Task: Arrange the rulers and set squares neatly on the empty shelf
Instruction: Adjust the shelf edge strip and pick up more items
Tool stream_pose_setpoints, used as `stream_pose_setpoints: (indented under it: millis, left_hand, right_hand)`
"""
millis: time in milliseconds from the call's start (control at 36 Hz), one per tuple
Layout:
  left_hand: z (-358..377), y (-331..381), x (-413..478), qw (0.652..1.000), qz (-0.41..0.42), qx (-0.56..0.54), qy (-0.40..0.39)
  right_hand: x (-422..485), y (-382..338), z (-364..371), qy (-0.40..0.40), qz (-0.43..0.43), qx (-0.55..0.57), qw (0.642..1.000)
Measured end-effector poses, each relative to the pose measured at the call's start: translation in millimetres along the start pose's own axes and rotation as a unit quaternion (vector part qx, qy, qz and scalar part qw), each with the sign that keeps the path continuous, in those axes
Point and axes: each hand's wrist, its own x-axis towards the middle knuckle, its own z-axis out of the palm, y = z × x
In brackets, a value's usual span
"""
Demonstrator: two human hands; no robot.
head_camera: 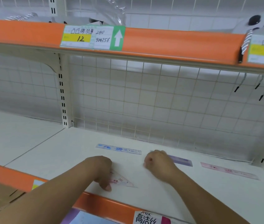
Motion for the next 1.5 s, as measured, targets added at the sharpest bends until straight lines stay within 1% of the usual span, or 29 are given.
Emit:
stream_pose_setpoints:
  millis: [83,139,250,333,417,500,611,889,1028,1111,1167,1222,1278,1500]
  left_hand:
    - [1.7,-5.9,-2.6,1.0,0.005,0.002,-0.001]
    - [2.8,-12.3,-3.7,1.0,0.011,0.003,-0.002]
    - [6.8,-30.5,-9.8,1.0,0.003,-0.002,-0.003]
    - [10.4,-47.3,-14.3,1.0,-0.025,-0.007,0.007]
    - [11.5,-63.1,-19.2,0.999,-0.045,0.005,-0.009]
    - [11.9,-73.3,-25.1,0.997,-0.058,0.039,-0.03]
    - [15.8,-78.6,-27.4,0.997,-0.06,0.042,-0.016]
    - [22.0,-82.0,-22.1,0.998,-0.045,0.041,0.01]
    - [23.9,-83.8,-21.6,0.998,-0.04,0.038,0.014]
    - [23.7,-83.7,-23.1,0.998,-0.04,0.035,0.014]
    - [23.6,-83.9,-23.5,0.999,-0.038,0.033,0.017]
    - [24.1,-84.2,-23.0,0.999,-0.038,0.032,0.021]
    - [24.1,-84.1,-22.7,0.999,-0.039,0.031,0.021]
    - [24.6,-85.1,-22.8,0.998,-0.045,0.02,0.027]
  right_hand:
    - [-8.5,-22.9,10.4,-0.049,-0.025,0.007,0.998]
    - [-14.3,-36.0,14.1,-0.064,-0.039,0.01,0.997]
    - [-23.2,-52.1,16.3,-0.07,-0.066,0.018,0.995]
    - [-28.4,-58.7,17.1,-0.063,-0.078,0.012,0.995]
    - [-30.9,-63.4,17.2,-0.061,-0.066,-0.001,0.996]
    - [-31.9,-67.7,17.1,-0.075,-0.042,-0.025,0.996]
    - [-31.8,-72.9,20.3,-0.095,-0.011,-0.03,0.995]
    - [-28.3,-75.8,25.7,-0.087,0.037,-0.014,0.995]
    - [-24.7,-77.1,30.8,-0.052,0.041,-0.013,0.998]
    - [-21.6,-77.6,34.4,-0.033,0.021,-0.003,0.999]
    - [-19.7,-78.7,37.3,-0.027,-0.008,0.004,1.0]
    - [-16.7,-80.3,42.6,-0.031,-0.048,-0.014,0.998]
    - [-12.6,-82.4,48.7,-0.032,-0.07,-0.024,0.997]
    - [10.0,-95.4,59.9,-0.009,-0.071,-0.063,0.995]
